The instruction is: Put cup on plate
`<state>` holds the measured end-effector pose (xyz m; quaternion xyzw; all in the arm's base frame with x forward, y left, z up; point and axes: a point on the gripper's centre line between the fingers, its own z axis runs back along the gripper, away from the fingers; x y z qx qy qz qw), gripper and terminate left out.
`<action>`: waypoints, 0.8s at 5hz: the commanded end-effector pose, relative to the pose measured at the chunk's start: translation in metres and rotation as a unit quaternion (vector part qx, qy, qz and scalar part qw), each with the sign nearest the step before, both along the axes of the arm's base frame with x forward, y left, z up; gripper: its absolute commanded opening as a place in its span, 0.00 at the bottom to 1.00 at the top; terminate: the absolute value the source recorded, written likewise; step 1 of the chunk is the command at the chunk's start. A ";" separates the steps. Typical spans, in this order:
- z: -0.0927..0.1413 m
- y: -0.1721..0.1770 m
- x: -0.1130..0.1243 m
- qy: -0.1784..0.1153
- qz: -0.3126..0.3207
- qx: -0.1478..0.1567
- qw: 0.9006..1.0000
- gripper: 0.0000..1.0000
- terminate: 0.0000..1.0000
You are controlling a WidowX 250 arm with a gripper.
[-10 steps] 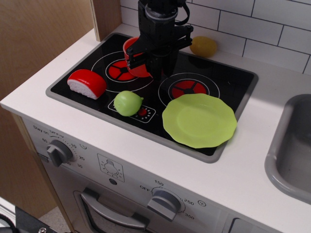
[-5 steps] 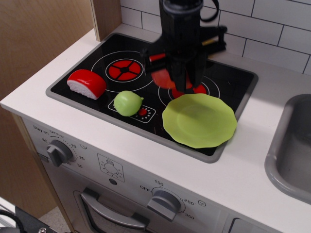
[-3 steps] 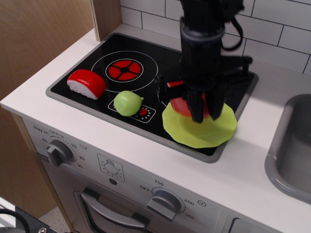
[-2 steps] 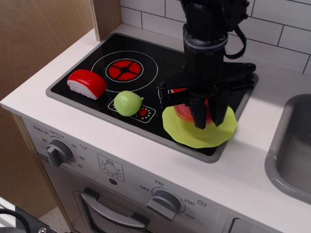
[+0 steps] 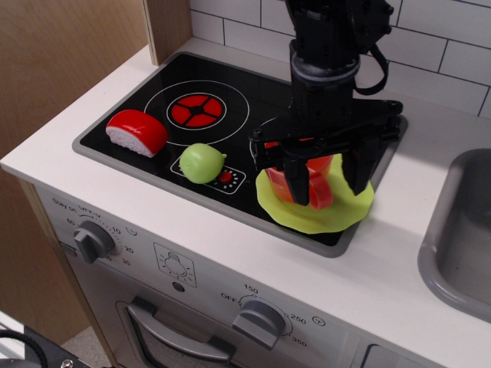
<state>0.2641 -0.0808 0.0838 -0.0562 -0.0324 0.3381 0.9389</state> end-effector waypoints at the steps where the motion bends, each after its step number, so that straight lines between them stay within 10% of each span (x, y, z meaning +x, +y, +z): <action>1: 0.053 0.016 0.006 -0.013 0.021 -0.015 1.000 1.00 0.00; 4: 0.057 0.110 0.050 -0.069 0.131 0.069 0.987 1.00 0.00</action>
